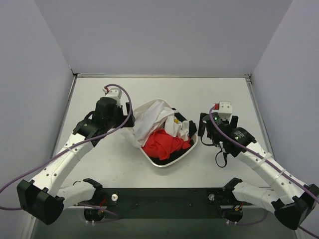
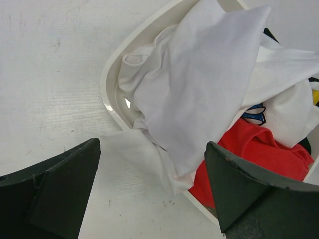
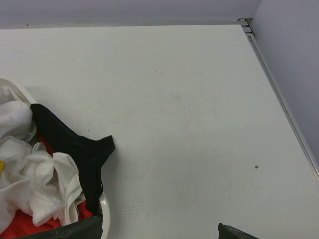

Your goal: Fold and stack the t-shirts

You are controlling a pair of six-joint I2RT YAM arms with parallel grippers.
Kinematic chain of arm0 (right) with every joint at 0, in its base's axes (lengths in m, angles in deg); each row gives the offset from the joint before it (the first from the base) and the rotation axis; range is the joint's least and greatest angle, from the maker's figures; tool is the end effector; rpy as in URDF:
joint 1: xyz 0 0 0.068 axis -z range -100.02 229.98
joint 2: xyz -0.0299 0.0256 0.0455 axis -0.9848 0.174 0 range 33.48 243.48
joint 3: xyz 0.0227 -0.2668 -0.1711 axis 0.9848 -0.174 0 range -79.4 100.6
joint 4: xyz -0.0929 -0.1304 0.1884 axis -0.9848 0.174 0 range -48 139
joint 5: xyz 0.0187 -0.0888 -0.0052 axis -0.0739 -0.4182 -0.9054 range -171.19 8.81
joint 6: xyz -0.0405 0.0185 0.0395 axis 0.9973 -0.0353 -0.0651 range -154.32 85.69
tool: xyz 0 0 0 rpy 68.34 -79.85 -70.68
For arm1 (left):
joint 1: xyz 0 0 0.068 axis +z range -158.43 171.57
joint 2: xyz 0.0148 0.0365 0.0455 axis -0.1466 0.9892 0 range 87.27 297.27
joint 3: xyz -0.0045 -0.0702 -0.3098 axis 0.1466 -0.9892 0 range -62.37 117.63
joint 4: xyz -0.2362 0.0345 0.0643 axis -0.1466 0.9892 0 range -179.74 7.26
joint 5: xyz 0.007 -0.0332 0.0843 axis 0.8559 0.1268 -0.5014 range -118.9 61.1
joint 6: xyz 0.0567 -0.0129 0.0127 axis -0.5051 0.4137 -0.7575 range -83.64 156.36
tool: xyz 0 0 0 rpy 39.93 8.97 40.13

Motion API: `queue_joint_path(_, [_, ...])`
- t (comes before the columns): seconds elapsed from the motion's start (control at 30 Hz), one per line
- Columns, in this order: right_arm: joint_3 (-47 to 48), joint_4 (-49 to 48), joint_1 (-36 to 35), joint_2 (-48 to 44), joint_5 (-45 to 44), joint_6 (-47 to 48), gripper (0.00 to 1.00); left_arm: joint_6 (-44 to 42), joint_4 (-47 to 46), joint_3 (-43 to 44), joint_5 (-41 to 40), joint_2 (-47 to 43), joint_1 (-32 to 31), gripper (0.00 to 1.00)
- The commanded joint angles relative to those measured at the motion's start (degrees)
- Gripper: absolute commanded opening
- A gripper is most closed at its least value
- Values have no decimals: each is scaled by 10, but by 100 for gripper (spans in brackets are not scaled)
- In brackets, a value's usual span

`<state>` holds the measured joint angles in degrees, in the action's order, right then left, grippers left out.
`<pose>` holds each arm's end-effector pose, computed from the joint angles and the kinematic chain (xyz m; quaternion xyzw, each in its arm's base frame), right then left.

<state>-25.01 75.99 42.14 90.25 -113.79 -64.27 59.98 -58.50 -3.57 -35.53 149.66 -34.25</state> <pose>0.1496 0.0866 0.3576 0.0674 0.8633 0.0335 0.4991 0.1872 -0.0850 0.3669 -0.0098 0.8852 -0.1468 0.4414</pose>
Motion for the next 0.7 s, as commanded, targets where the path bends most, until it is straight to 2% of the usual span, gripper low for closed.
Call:
queue_joint_path(0.0, [21, 15, 4, 41, 40, 16, 100, 0, 48, 69, -86, 18, -39, 96])
queue_joint_path(0.07, [16, 19, 3, 65, 67, 6, 99, -1, 66, 83, -81, 19, -39, 96])
queue_joint_path(0.2, [-8, -2, 6, 119, 94, -1, 98, 2, 58, 56, -78, 2, -39, 93])
queue_joint_path(0.43, [-22, -62, 18, 196, 135, 9, 95, 16, 79, 47, -118, -7, -41, 91])
queue_joint_path(0.6, [-60, -118, 73, 205, 205, 5, 81, 17, 85, 47, -121, -17, -41, 91])
queue_joint_path(0.67, [-74, -130, 93, 212, 223, 5, 69, 15, 88, 50, -123, -17, -40, 91])
